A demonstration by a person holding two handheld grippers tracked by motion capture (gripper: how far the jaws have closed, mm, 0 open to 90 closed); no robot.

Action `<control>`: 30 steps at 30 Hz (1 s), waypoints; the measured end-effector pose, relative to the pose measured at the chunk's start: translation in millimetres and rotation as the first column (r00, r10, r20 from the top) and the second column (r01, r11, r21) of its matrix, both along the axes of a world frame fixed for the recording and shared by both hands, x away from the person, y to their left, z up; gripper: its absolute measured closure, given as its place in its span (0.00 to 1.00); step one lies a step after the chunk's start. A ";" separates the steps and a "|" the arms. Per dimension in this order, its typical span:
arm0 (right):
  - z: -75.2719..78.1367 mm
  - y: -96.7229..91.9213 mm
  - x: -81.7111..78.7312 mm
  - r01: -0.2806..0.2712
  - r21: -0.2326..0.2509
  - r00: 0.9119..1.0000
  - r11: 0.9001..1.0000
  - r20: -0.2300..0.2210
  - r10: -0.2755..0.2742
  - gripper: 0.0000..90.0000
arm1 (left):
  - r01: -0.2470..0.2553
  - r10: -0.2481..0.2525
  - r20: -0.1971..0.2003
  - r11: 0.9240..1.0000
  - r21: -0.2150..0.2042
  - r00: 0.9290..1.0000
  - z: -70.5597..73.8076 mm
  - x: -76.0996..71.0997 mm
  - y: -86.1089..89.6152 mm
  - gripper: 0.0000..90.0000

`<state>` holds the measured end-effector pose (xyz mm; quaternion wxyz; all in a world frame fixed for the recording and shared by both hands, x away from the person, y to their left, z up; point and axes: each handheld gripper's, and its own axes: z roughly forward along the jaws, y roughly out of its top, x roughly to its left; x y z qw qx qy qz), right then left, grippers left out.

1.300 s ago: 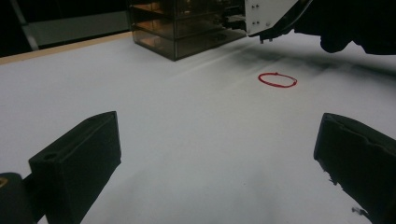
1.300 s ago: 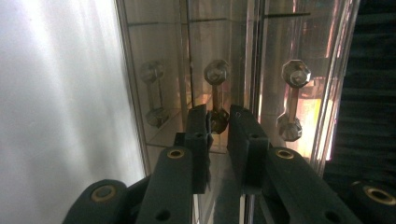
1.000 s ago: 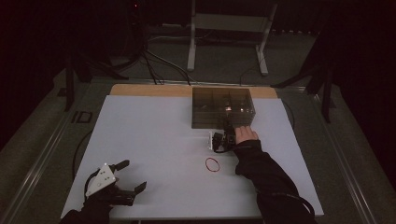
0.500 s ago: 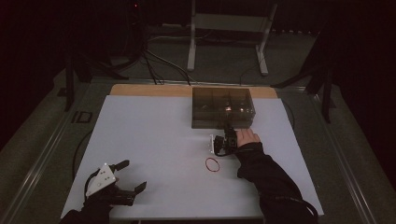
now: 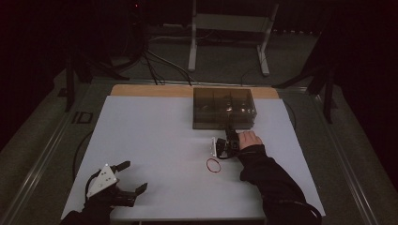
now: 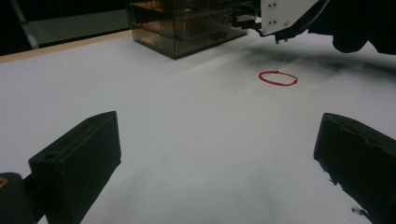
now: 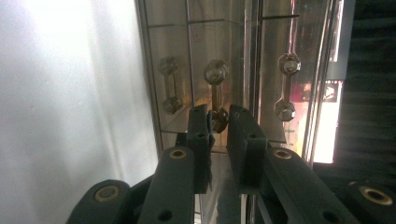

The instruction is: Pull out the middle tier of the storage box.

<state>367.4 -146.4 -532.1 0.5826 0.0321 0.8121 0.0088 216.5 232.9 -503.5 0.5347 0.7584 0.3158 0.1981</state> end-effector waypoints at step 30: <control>13.1 -9.7 0.0 -0.053 0.120 0.991 0.991 -0.113 0.067 0.77 | 0.005 -0.005 -0.002 1.000 0.005 1.000 -0.3 -0.1 -0.5 0.02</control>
